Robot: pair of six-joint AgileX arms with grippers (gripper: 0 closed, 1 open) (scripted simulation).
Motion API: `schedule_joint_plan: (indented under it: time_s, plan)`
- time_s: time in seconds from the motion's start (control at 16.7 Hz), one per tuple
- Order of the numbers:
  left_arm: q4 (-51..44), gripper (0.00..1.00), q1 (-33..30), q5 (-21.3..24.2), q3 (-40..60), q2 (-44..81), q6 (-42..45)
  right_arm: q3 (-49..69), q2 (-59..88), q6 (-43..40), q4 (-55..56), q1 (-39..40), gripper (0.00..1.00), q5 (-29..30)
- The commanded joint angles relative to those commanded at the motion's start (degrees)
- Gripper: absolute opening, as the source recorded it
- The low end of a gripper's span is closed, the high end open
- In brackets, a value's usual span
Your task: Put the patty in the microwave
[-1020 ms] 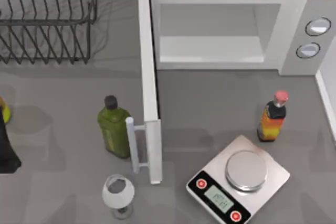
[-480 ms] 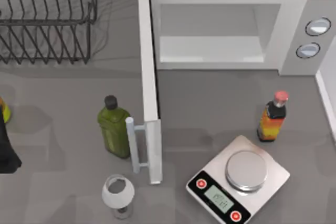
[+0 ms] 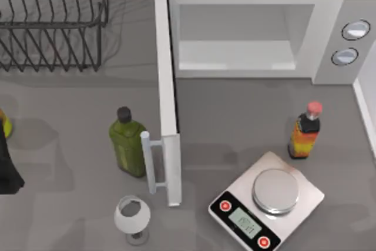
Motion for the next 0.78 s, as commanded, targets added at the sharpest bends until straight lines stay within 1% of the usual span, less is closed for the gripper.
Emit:
schedule_joint_plan:
  time_s: [0.3,0.42,0.78]
  plan:
    - [0.0,1.00,0.0,0.0,0.0,0.0,0.0,8.6,14.6,-4.6,-10.2,-2.7,1.00,0.0]
    - [0.0,1.00,0.0,0.0,0.0,0.0,0.0,10.0,16.6,-5.3,-11.7,-3.0,1.00,-0.1]
    - [0.0,1.00,0.0,0.0,0.0,0.0,0.0,9.8,16.7,-5.2,-11.6,-2.7,1.00,0.0]
